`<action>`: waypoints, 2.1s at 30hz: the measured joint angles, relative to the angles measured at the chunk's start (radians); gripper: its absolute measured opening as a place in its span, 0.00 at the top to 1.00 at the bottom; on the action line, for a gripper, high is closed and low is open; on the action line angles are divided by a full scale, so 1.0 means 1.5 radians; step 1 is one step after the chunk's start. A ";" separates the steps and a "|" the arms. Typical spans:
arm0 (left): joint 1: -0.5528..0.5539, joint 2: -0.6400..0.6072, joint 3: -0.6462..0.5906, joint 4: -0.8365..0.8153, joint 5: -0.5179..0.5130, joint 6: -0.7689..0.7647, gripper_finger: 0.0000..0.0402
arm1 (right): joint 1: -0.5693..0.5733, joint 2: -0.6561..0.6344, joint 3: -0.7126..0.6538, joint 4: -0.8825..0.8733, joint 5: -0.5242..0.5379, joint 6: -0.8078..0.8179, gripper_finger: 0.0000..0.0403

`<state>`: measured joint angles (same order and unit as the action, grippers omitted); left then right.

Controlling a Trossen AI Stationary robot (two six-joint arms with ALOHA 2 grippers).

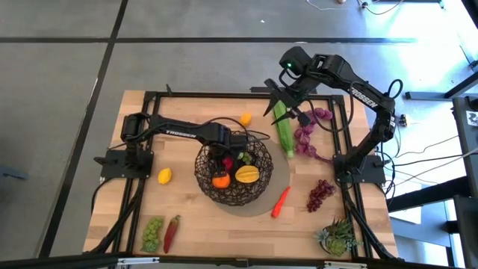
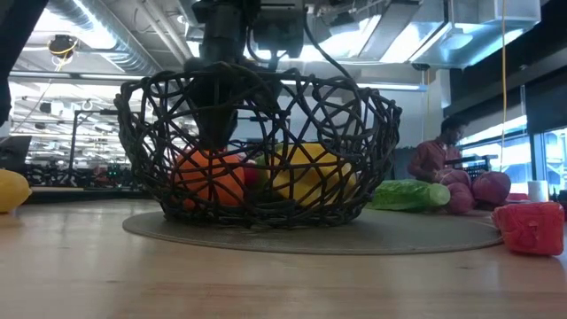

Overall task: Build produce basket
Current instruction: Put the tomato into the wire basket, then put the bottom lemon into the wire basket

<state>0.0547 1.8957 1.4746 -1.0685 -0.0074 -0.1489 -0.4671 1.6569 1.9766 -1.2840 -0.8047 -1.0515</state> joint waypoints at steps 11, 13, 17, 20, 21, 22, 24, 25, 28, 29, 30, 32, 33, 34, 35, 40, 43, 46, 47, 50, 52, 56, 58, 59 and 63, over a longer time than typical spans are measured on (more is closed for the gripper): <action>-0.004 -0.025 0.036 -0.039 -0.113 -0.002 0.26 | 0.000 0.000 0.000 0.000 0.000 0.000 0.56; -0.003 -0.038 0.049 -0.052 -0.116 -0.004 0.26 | 0.000 0.000 0.000 0.000 0.000 0.000 0.56; 0.002 -0.060 0.077 -0.063 -0.127 -0.006 0.26 | 0.000 0.000 0.000 0.004 0.000 0.000 0.56; 0.009 -0.074 0.099 -0.068 -0.151 -0.007 0.26 | 0.000 0.000 0.000 0.006 0.000 0.000 0.56; 0.014 -0.082 0.100 -0.066 -0.154 -0.007 0.26 | 0.000 0.000 0.000 0.007 0.000 0.000 0.56; 0.019 -0.089 0.101 -0.064 -0.158 -0.006 0.26 | 0.000 0.000 0.000 0.007 0.000 0.000 0.56; 0.029 -0.103 0.103 -0.052 -0.166 -0.010 0.26 | 0.000 0.000 0.000 0.009 0.000 0.000 0.56; 0.035 -0.109 0.103 -0.048 -0.169 -0.018 0.26 | 0.000 0.000 0.000 0.012 0.000 0.000 0.56; 0.051 -0.129 0.103 -0.047 -0.186 -0.054 0.26 | 0.000 0.000 0.000 0.020 0.000 0.000 0.56; 0.056 -0.137 0.103 -0.046 -0.185 -0.068 0.26 | 0.000 0.000 0.000 0.022 0.000 0.000 0.56; 0.061 -0.144 0.103 -0.045 -0.185 -0.083 0.26 | 0.000 0.000 0.000 0.023 0.000 0.000 0.56; 0.064 -0.151 0.104 -0.042 -0.186 -0.117 0.26 | 0.000 0.000 0.000 0.021 0.000 0.014 0.56; 0.064 -0.156 0.103 -0.049 -0.182 -0.133 0.26 | 0.000 0.000 0.000 0.019 0.000 0.034 0.56; 0.063 -0.160 0.102 -0.060 -0.178 -0.148 0.26 | 0.000 0.000 0.000 0.018 0.001 0.055 0.56; 0.061 -0.164 0.102 -0.061 -0.176 -0.163 0.26 | 0.000 0.000 0.000 0.019 0.001 0.075 0.56; 0.045 -0.179 0.103 -0.089 -0.134 -0.249 0.26 | -0.001 0.000 0.000 0.010 0.028 0.125 0.56; 0.026 -0.185 0.102 -0.117 -0.116 -0.317 0.26 | -0.004 -0.001 0.000 0.009 0.084 0.175 0.56; -0.002 -0.194 0.104 -0.155 -0.104 -0.379 0.26 | -0.008 -0.004 0.000 -0.009 0.107 0.207 0.56; -0.012 -0.195 0.103 -0.179 -0.101 -0.401 0.26 | -0.010 -0.007 -0.001 -0.014 0.109 0.212 0.56; -0.042 -0.198 0.103 -0.258 -0.097 -0.475 0.26 | -0.010 -0.016 -0.001 -0.024 0.117 0.256 0.56; -0.061 -0.197 0.103 -0.304 -0.086 -0.514 0.26 | -0.010 -0.026 -0.001 -0.024 0.141 0.297 0.56; -0.105 -0.199 0.093 -0.329 -0.081 -0.542 0.26 | -0.010 -0.058 -0.001 -0.023 0.192 0.377 0.56; -0.123 -0.196 0.081 -0.332 -0.080 -0.541 0.26 | -0.010 -0.072 -0.001 -0.023 0.213 0.410 0.56; -0.133 -0.196 0.075 -0.333 -0.080 -0.541 0.26 | -0.010 -0.080 -0.001 -0.023 0.222 0.425 0.56; -0.170 -0.197 0.032 -0.336 -0.081 -0.544 0.26 | -0.009 -0.105 -0.001 -0.020 0.245 0.466 0.56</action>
<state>-0.2003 1.6009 1.5231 -1.5719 -0.1283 -0.9655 -0.4808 1.4989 1.9759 -1.3136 -0.4377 -0.3521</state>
